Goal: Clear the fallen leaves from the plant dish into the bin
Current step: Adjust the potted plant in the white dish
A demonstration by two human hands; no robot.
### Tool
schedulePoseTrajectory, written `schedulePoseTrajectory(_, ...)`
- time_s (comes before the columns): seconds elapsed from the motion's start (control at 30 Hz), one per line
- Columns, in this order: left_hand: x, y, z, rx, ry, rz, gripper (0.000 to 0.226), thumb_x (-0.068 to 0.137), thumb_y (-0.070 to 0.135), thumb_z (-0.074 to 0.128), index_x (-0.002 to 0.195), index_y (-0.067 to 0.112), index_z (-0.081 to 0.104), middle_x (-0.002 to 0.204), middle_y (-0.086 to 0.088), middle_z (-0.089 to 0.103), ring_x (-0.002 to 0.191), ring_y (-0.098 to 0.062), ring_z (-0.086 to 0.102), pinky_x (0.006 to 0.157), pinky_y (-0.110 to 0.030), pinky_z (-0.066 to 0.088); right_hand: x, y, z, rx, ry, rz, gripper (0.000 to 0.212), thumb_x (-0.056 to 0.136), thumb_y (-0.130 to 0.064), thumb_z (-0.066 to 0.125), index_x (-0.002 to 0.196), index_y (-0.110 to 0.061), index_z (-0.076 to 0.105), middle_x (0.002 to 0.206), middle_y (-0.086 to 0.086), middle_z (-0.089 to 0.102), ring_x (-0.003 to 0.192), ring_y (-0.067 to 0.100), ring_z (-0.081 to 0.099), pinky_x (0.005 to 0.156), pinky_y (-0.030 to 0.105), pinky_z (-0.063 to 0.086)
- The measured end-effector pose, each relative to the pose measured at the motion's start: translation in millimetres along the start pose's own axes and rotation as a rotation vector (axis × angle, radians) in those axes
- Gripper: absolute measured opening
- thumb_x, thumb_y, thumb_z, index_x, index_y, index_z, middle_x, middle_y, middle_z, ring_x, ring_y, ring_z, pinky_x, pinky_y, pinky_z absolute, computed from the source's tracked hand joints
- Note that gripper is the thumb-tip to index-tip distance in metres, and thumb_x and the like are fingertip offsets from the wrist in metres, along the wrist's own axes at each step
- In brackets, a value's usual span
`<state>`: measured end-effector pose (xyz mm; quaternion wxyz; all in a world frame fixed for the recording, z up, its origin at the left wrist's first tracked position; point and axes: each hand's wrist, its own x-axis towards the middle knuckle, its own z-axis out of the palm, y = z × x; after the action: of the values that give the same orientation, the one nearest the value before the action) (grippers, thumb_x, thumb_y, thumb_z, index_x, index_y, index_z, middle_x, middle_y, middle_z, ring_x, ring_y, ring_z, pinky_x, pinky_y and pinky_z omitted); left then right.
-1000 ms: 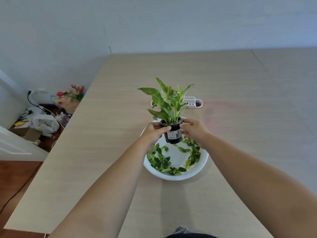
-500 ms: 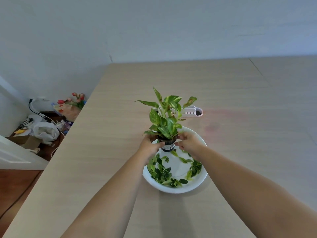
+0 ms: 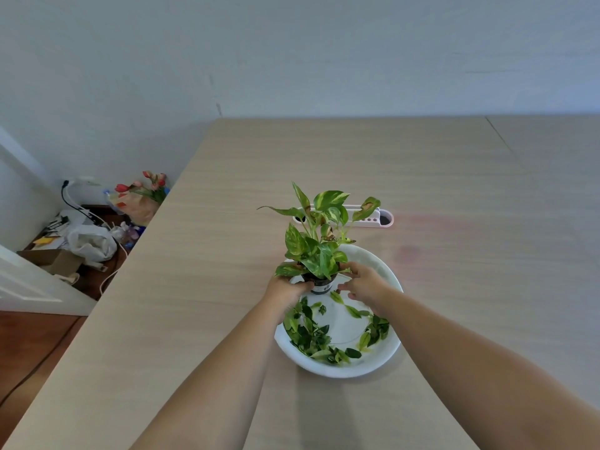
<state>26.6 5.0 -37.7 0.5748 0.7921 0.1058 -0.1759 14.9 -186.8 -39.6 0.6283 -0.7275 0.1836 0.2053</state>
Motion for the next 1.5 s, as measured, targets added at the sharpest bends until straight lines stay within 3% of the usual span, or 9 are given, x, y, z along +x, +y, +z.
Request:
schedulePoseTrajectory(0.13,-4.9,-1.0,4.3,-0.039,-0.027,-0.017,0.037,0.07,0.023,0.082,0.104,0.027,0.067,0.109,-0.003,0.072,0.101,-0.024,0.067,0.094,-0.046,0.054,-1.5,4.7,-6.2,0.008,0.02,0.039,0.045,0.084,0.008,0.06,0.114,-0.025,0.058,0.122,0.003,0.051,0.078,0.01,0.052,0.058,0.02,0.041)
schedulePoseTrajectory(0.27,-4.2,-7.6,7.8,-0.044,-0.032,-0.056,0.06,0.059,0.034,0.084,0.115,0.024,0.065,0.108,-0.001,0.072,0.102,-0.022,0.067,0.096,-0.046,0.053,-5.6,9.8,-10.4,0.047,0.058,0.061,0.043,0.084,0.013,0.055,0.109,-0.022,0.063,0.101,-0.002,0.049,0.102,0.023,0.059,0.065,0.024,0.043)
schedulePoseTrajectory(0.4,-12.8,-4.9,9.9,-0.067,-0.07,-0.088,0.048,0.07,0.023,0.082,0.115,0.019,0.066,0.11,-0.005,0.072,0.104,-0.025,0.067,0.098,-0.046,0.052,-14.3,11.9,-11.0,0.069,0.075,0.058,0.048,0.085,0.014,0.045,0.088,-0.031,0.062,0.114,-0.001,0.051,0.108,0.026,0.065,0.065,0.025,0.044)
schedulePoseTrajectory(0.63,-23.9,-4.1,9.2,-0.025,-0.119,-0.057,0.057,0.051,0.043,0.084,0.104,0.029,0.069,0.111,0.0,0.072,0.106,-0.023,0.066,0.098,-0.044,0.052,-21.0,22.7,-13.8,0.069,0.12,0.083,0.051,0.089,0.011,0.034,0.125,-0.014,0.059,0.128,0.003,0.054,0.073,0.014,0.071,0.054,0.022,0.044)
schedulePoseTrajectory(0.9,-25.4,-11.3,9.4,0.002,-0.153,-0.069,0.06,0.045,0.048,0.082,0.101,0.036,0.067,0.117,0.003,0.069,0.109,-0.023,0.065,0.1,-0.046,0.051,-32.7,24.1,-13.5,0.067,0.126,0.073,0.044,0.091,0.007,0.033,0.117,-0.015,0.062,0.12,0.006,0.057,0.068,0.016,0.069,0.059,0.025,0.043)
schedulePoseTrajectory(1.13,-34.8,-5.3,1.0,0.226,-0.135,-0.027,0.056,0.078,0.024,0.077,0.13,0.017,0.058,0.128,-0.002,0.063,0.114,-0.02,0.061,0.094,-0.033,0.048,-32.8,31.3,-12.8,0.014,0.173,0.074,0.04,0.091,0.002,0.043,0.125,-0.011,0.059,0.101,0.003,0.068,0.071,0.017,0.062,0.079,0.032,0.054)
schedulePoseTrajectory(1.23,-35.2,-9.2,-2.5,0.429,-0.116,0.001,0.057,0.083,0.022,0.071,0.137,0.017,0.053,0.135,-0.004,0.059,0.122,-0.022,0.057,0.099,-0.03,0.043,-34.7,35.7,-11.6,-0.193,0.192,0.052,0.038,0.09,-0.008,0.047,0.125,-0.013,0.06,0.098,0.0,0.069,0.084,0.017,0.062,0.086,0.033,0.054)
schedulePoseTrajectory(1.4,-40.0,-22.3,-1.8,0.752,-0.246,0.142,0.055,0.088,0.022,0.065,0.14,0.021,0.05,0.147,-0.003,0.048,0.134,-0.022,0.046,0.108,-0.029,0.037,-41.6,39.4,-5.0,-0.652,0.125,-0.026,0.047,0.089,-0.008,0.049,0.133,-0.022,0.055,0.145,-0.001,0.046,0.12,0.02,0.055,0.089,0.026,0.048)
schedulePoseTrajectory(1.5,-40.0,-29.5,0.9,0.858,-0.332,0.186,0.058,0.087,0.027,0.068,0.14,0.018,0.05,0.15,-0.003,0.044,0.138,-0.022,0.041,0.114,-0.033,0.033,-41.7,46.5,-0.8,-0.975,-0.001,-0.081,0.053,0.089,-0.012,0.049,0.14,-0.027,0.049,0.154,-0.001,0.029,0.137,0.025,0.035,0.109,0.036,0.039)
